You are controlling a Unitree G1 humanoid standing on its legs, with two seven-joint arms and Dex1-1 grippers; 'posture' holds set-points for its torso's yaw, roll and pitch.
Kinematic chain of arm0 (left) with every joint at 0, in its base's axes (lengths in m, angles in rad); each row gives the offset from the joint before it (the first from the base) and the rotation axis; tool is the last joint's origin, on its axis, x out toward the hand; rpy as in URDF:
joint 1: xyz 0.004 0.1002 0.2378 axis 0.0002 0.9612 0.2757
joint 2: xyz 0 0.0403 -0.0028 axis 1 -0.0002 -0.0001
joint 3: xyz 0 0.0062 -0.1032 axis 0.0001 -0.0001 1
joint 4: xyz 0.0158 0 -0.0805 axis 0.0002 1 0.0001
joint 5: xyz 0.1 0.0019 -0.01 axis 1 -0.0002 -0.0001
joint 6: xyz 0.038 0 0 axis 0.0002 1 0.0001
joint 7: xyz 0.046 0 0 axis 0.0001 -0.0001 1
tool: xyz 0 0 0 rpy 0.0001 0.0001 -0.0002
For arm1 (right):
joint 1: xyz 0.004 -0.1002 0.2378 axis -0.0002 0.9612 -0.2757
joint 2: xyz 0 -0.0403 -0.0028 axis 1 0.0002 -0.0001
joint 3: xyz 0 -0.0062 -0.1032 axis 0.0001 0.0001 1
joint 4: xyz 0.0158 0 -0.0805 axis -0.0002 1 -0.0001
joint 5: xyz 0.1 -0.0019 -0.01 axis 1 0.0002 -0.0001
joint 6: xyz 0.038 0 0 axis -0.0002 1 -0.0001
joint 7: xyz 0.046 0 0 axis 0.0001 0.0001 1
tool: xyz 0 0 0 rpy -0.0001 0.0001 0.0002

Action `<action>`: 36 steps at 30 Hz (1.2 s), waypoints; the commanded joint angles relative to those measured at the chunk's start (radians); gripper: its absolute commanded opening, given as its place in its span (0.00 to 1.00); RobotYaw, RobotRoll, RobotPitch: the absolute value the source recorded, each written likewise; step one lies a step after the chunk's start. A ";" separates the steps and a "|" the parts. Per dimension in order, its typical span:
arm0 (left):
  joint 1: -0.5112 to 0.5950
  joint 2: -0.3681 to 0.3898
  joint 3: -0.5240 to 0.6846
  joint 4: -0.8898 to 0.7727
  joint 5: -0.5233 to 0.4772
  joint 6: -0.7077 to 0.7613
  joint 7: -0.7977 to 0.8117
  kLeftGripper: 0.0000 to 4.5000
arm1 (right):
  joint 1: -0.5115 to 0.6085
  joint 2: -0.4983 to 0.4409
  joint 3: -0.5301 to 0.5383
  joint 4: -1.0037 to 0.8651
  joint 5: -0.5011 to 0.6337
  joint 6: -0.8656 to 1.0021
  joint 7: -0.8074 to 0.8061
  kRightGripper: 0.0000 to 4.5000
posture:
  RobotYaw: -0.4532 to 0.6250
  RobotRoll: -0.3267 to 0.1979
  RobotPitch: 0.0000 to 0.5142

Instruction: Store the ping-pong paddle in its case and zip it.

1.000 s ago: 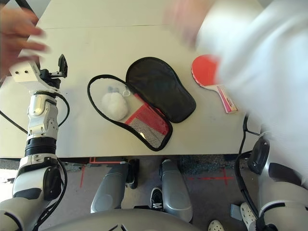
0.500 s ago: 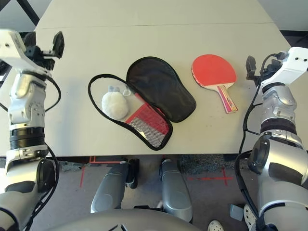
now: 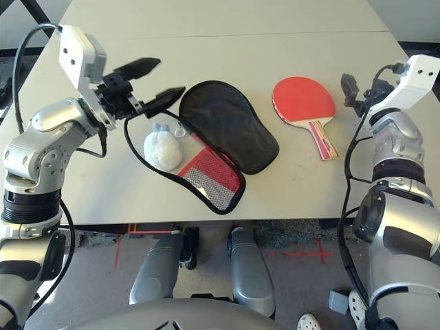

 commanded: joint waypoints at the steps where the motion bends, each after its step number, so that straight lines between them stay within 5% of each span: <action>1: 0.008 -0.005 -0.023 0.021 0.014 -0.008 -0.030 1.00 | 0.065 -0.033 0.034 -0.242 -0.010 0.236 -0.060 1.00 | 0.39 0.62 0.46; 8: -0.004 -0.015 -0.042 0.061 0.040 -0.034 -0.071 1.00 | 0.123 -0.130 0.083 -0.681 0.081 0.970 -0.082 1.00 | 0.36 0.62 0.46; 13: -0.011 -0.008 -0.051 0.077 0.064 -0.045 -0.100 1.00 | 0.104 -0.160 0.131 -0.774 0.089 1.259 -0.084 1.00 | 0.35 0.62 0.47; 31: 0.021 -0.017 -0.055 0.025 0.086 -0.027 -0.086 1.00 | 0.093 -0.060 0.322 -0.584 0.018 1.213 -0.053 1.00 | 0.42 0.62 0.48; 36: 0.032 -0.011 -0.052 0.012 0.090 -0.019 -0.082 1.00 | 0.098 -0.064 0.337 -0.604 0.005 1.196 -0.032 0.70 | 0.43 0.62 0.48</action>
